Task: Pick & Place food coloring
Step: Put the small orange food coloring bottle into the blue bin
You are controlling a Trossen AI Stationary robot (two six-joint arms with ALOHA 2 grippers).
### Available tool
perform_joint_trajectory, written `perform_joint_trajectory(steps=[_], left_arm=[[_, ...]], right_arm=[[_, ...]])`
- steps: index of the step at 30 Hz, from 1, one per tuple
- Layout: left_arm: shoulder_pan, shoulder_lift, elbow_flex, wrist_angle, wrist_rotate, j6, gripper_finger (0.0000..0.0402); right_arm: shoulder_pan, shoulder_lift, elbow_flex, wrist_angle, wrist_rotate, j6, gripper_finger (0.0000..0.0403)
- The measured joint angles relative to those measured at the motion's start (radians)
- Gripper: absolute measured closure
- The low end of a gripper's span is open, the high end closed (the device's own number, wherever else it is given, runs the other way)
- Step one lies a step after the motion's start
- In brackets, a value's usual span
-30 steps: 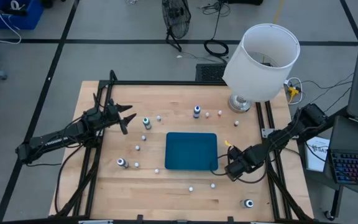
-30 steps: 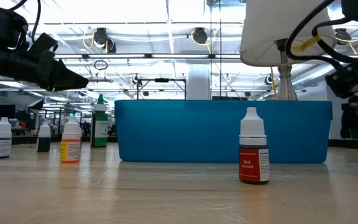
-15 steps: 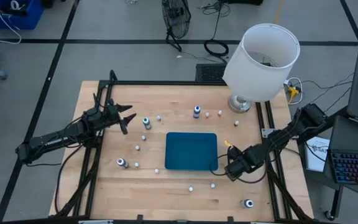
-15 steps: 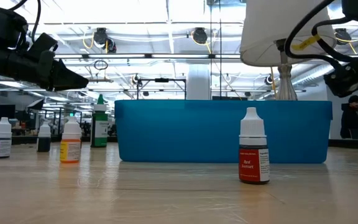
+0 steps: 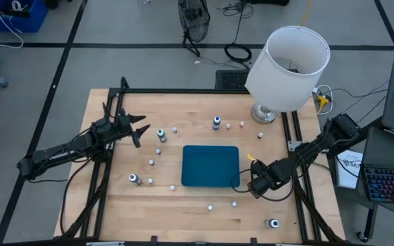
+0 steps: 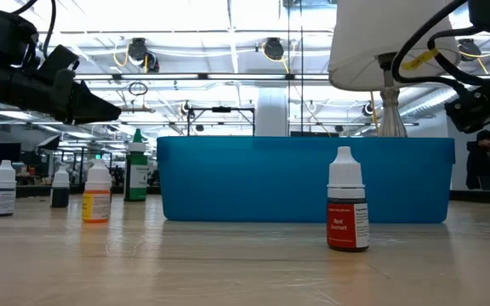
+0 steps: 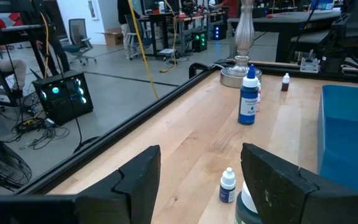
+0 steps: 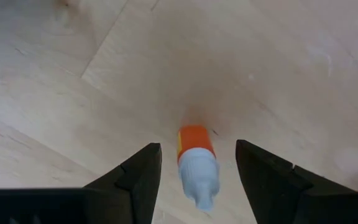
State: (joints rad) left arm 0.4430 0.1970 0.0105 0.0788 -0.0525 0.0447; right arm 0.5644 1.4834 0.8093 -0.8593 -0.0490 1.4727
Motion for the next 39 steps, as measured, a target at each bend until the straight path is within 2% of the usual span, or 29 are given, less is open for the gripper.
perform_joint_trajectory(steps=[12, 24, 30, 36, 39], left_arm=[[0.0, 0.0, 0.0, 0.0, 0.0, 0.0, 0.0176], [0.0, 0.0, 0.0, 0.0, 0.0, 0.0, 0.0176], [0.0, 0.0, 0.0, 0.0, 0.0, 0.0, 0.0176], [0.0, 0.0, 0.0, 0.0, 0.0, 0.0, 0.0176], [0.0, 0.0, 0.0, 0.0, 0.0, 0.0, 0.0176]], right_arm=[[-0.002, 0.0, 0.0, -0.011, 0.004, 0.0, 0.0215], [-0.002, 0.0, 0.0, -0.01, 0.035, -0.031, 0.0291], [-0.002, -0.001, 0.0, -0.005, 0.053, -0.097, 0.0346], [-0.002, -0.02, 0.0, -0.005, 0.056, -0.112, 0.0348], [-0.002, -0.049, 0.0, -0.004, 0.092, -0.112, 0.0348]])
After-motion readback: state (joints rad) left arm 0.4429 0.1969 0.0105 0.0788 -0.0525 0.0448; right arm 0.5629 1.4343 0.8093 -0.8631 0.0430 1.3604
